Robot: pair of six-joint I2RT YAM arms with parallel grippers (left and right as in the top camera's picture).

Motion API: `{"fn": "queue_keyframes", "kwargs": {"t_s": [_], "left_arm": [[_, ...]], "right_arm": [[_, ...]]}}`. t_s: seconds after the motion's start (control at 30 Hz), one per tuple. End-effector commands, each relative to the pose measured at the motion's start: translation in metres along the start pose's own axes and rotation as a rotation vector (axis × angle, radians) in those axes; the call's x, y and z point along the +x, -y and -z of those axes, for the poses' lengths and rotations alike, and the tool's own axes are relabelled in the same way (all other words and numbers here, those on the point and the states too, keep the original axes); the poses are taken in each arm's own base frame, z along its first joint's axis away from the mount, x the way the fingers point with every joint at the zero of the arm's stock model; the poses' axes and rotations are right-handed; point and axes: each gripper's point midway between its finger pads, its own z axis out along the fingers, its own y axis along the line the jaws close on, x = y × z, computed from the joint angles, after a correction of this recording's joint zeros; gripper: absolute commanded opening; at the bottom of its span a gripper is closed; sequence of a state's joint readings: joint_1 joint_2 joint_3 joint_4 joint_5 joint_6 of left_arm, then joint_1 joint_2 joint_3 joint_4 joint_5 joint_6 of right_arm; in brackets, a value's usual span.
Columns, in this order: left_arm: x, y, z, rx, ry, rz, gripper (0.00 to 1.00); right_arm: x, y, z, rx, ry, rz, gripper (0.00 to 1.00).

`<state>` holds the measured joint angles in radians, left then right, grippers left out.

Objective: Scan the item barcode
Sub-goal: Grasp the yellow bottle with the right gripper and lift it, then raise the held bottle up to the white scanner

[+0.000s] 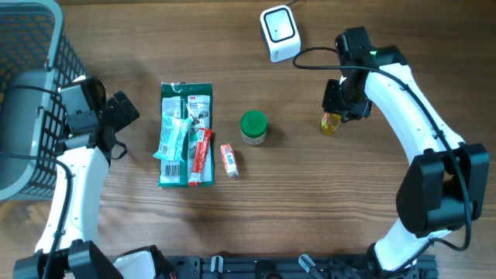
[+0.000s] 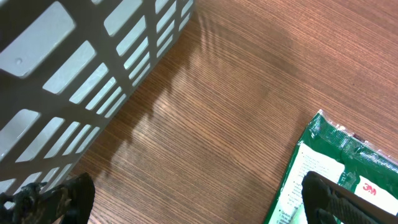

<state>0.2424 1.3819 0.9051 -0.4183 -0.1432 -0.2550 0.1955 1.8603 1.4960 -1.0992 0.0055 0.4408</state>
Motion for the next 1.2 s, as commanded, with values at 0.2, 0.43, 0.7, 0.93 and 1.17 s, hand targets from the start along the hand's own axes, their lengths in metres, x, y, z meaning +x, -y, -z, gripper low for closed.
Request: {"fn": "queue_keyframes", "kwargs": {"t_s": [0.2,0.43,0.7,0.93,1.17], "left_arm": [[-0.010,0.002,0.006,0.011,0.028,-0.005,1.00],[-0.010,0.002,0.006,0.011,0.028,-0.005,1.00],[-0.010,0.002,0.006,0.011,0.028,-0.005,1.00],[-0.010,0.002,0.006,0.011,0.028,-0.005,1.00],[-0.010,0.002,0.006,0.011,0.028,-0.005,1.00]], "right_arm": [[0.027,-0.058,0.204,-1.008,0.232,0.352,0.19],[0.066,-0.086,0.262,-1.427,0.198,0.533,0.10],[0.070,-0.090,0.260,-1.419,0.186,0.543,0.11],[0.040,-0.070,0.197,-1.001,0.177,0.371,0.04],[-0.016,-0.019,0.204,-0.534,0.358,0.194,0.04]]}}
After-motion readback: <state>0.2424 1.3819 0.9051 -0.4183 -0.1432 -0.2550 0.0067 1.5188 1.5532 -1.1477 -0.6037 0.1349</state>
